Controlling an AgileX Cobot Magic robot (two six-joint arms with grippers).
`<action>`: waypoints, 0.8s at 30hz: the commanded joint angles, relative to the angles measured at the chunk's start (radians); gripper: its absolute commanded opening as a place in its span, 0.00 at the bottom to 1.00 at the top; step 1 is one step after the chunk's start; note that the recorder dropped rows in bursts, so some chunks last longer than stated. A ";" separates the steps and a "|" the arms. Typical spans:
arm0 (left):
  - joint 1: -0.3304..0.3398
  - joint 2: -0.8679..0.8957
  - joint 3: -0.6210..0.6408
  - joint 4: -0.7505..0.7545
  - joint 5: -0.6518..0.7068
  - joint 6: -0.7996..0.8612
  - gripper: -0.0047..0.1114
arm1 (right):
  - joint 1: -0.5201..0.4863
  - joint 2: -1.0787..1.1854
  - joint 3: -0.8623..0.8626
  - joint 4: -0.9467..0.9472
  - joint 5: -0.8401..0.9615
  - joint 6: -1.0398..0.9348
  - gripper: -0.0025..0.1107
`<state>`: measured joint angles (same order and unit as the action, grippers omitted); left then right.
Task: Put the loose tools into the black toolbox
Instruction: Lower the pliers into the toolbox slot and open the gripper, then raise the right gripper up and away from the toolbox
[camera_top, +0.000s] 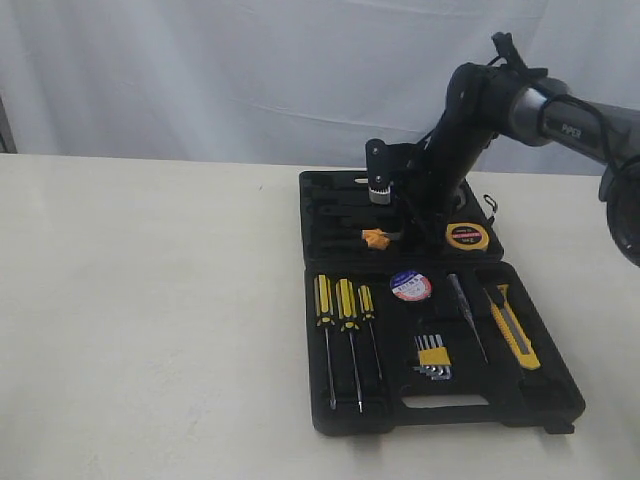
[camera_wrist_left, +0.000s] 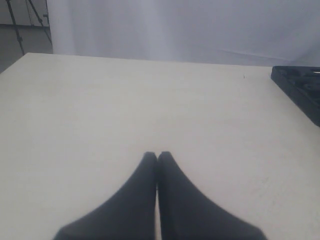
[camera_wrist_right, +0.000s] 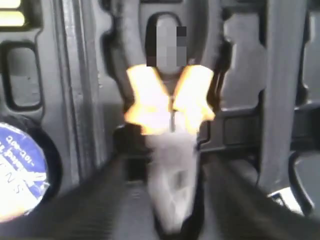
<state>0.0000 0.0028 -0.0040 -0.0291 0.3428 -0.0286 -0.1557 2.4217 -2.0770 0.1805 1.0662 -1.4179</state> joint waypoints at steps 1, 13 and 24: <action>-0.006 -0.003 0.004 -0.003 -0.002 -0.002 0.04 | 0.001 0.001 -0.004 -0.039 0.003 0.051 0.64; -0.006 -0.003 0.004 -0.003 -0.002 -0.002 0.04 | -0.001 -0.063 -0.004 -0.048 -0.006 0.135 0.65; -0.006 -0.003 0.004 -0.003 -0.002 -0.002 0.04 | -0.043 -0.272 -0.002 0.116 0.155 0.451 0.19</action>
<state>0.0000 0.0028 -0.0040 -0.0291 0.3428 -0.0286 -0.1752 2.2058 -2.0770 0.2806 1.2089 -1.0602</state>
